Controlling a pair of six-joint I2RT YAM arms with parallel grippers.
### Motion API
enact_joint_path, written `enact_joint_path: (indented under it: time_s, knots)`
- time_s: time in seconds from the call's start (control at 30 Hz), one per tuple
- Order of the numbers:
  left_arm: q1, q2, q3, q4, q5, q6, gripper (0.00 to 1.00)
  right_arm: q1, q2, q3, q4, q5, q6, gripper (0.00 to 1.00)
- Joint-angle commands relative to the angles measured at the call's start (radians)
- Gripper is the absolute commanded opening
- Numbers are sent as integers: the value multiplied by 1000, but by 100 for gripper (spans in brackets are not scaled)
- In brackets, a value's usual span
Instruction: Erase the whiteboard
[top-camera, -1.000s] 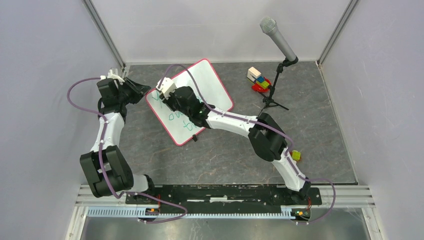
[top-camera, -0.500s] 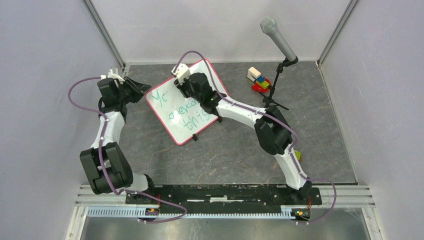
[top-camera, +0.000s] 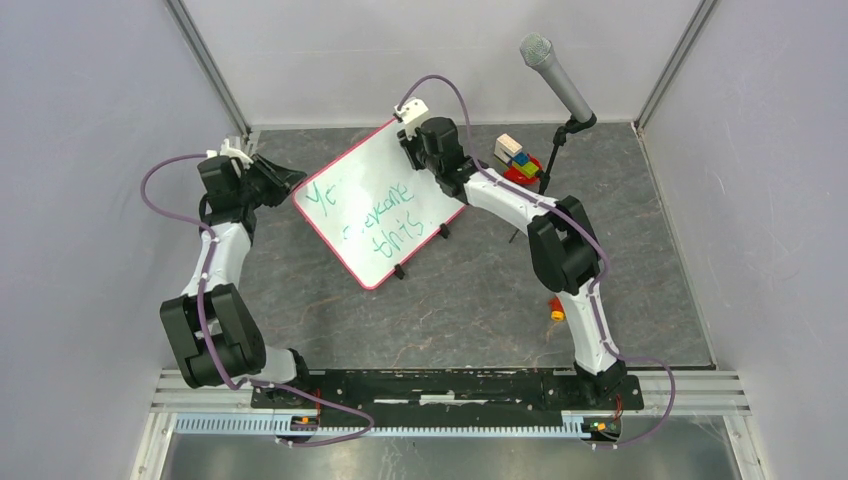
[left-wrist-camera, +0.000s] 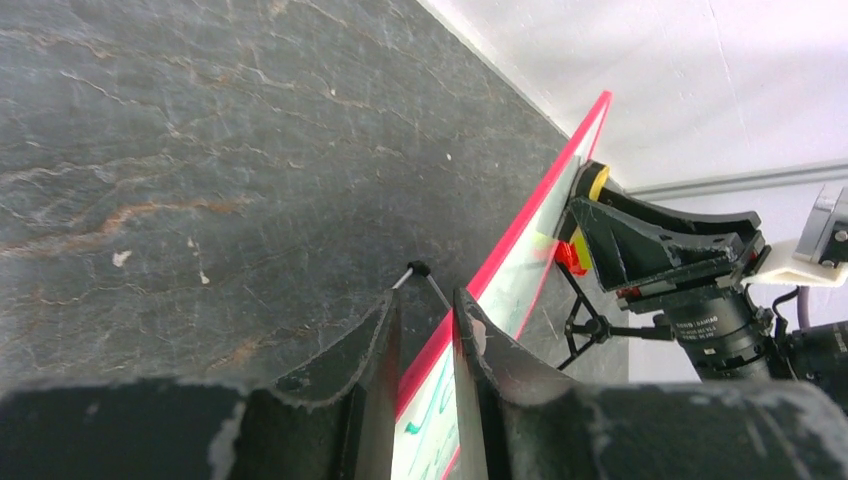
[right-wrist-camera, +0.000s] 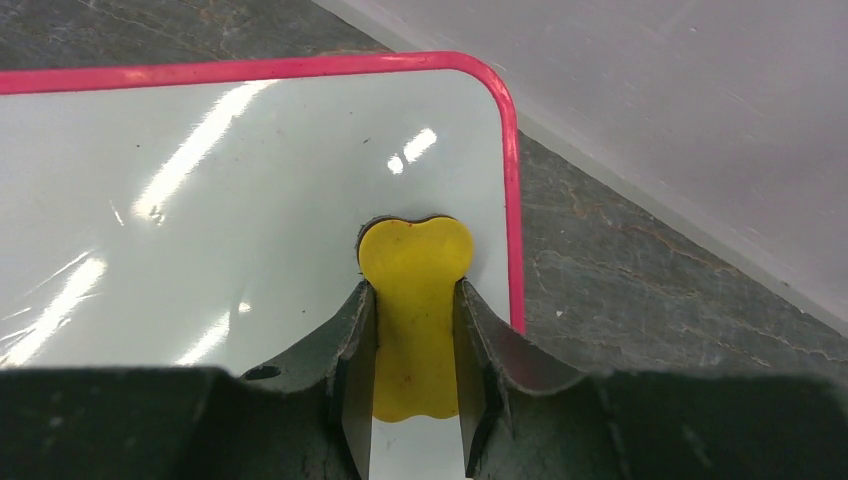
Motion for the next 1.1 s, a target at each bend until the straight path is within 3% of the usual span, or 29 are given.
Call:
enact_joint_path:
  time_s: [0.0, 0.37, 0.63, 0.73, 0.93, 1.07]
  knots:
    - [-22, 9, 17, -12, 57, -27, 32, 44, -47, -13, -11, -28, 0, 16]
    - [-46, 60, 41, 12, 132, -35, 32, 251, 26, 123, -65, 30, -164, 16]
    - [-47, 75, 52, 23, 156, -42, 33, 315, -86, -57, 59, -129, -227, 17]
    - [-45, 78, 71, 21, 165, -43, 39, 296, -112, -89, 79, -94, -195, 16]
    - [-38, 91, 146, 32, 157, -125, 67, 177, -224, -216, 174, -109, -8, 16]
    - [-38, 178, 258, 4, 161, -170, 73, 140, -234, -234, 185, -112, 5, 16]
